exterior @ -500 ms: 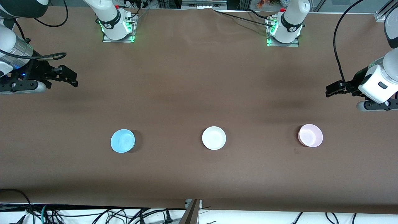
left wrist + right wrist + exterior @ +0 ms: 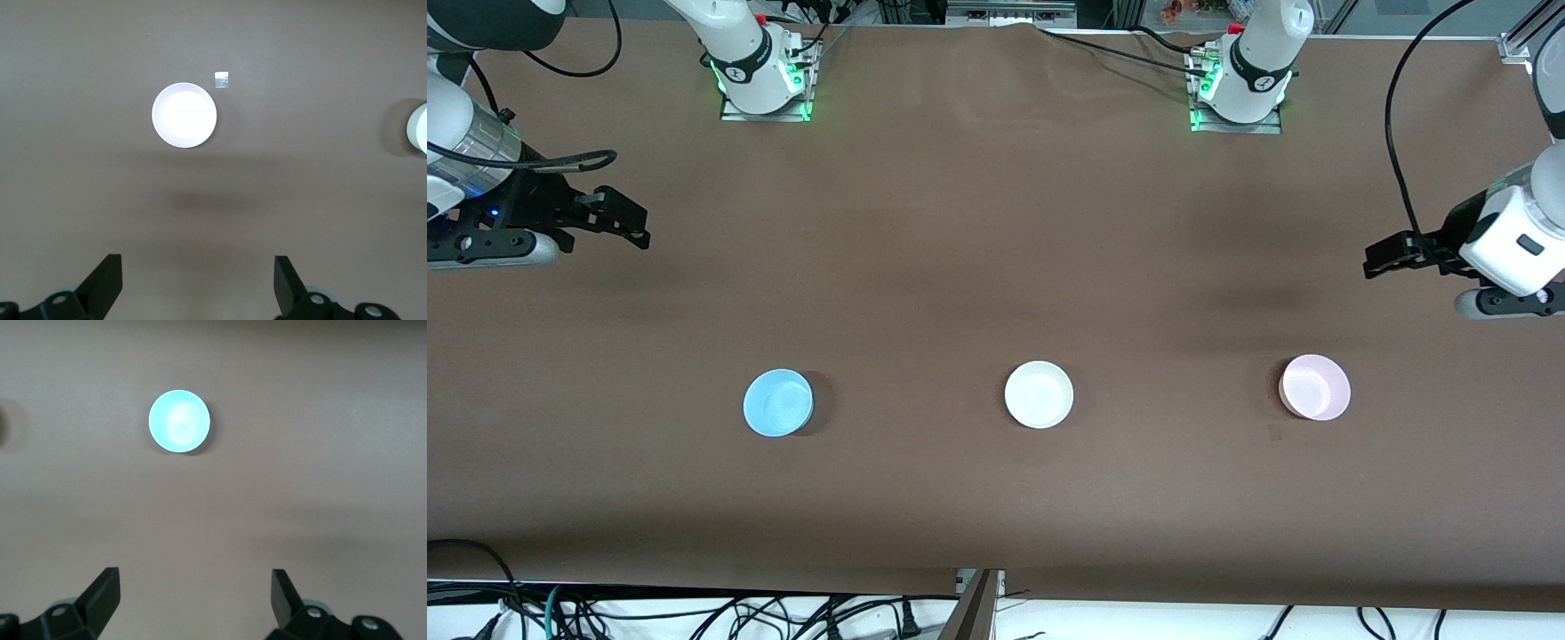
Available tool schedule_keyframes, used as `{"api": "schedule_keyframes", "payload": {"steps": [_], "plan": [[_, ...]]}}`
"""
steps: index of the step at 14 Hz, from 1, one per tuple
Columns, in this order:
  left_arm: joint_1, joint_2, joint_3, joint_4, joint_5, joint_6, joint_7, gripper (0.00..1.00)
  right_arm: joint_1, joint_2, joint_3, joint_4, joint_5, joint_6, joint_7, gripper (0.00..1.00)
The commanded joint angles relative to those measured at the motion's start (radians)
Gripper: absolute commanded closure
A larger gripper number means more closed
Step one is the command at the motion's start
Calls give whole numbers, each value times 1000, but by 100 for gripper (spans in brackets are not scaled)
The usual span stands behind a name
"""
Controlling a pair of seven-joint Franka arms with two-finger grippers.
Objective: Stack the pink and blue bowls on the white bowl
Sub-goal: 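Reach the left gripper down to the rim of the pink bowl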
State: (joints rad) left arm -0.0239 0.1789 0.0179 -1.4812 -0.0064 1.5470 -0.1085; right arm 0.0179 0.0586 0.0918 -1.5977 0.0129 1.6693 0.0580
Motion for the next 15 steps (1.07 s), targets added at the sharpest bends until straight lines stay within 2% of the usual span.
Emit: {"api": "schedule_keyframes", "payload": {"steps": [1, 3, 5, 7, 9, 15], "plan": [[77, -12, -1, -16, -24, -1, 24, 0, 0, -10, 0, -8, -10, -2, -7, 0], [142, 11, 2, -28, -62, 7, 65, 0, 0, -10, 0, -8, -10, -2, -7, 0], [176, 83, 23, -42, -84, 25, 178, 0, 0, -10, 0, -7, -10, -2, -7, 0], [194, 102, 30, -98, -87, 120, 202, 0, 0, -10, 0, -7, -10, 0, -7, 0], [209, 137, 30, -155, -138, 230, 228, 0, 0, -10, 0, -7, -10, 0, -7, 0], [234, 326, 30, -160, -257, 491, 314, 0, 0, -10, 0, -7, -10, 0, -7, 0]]}}
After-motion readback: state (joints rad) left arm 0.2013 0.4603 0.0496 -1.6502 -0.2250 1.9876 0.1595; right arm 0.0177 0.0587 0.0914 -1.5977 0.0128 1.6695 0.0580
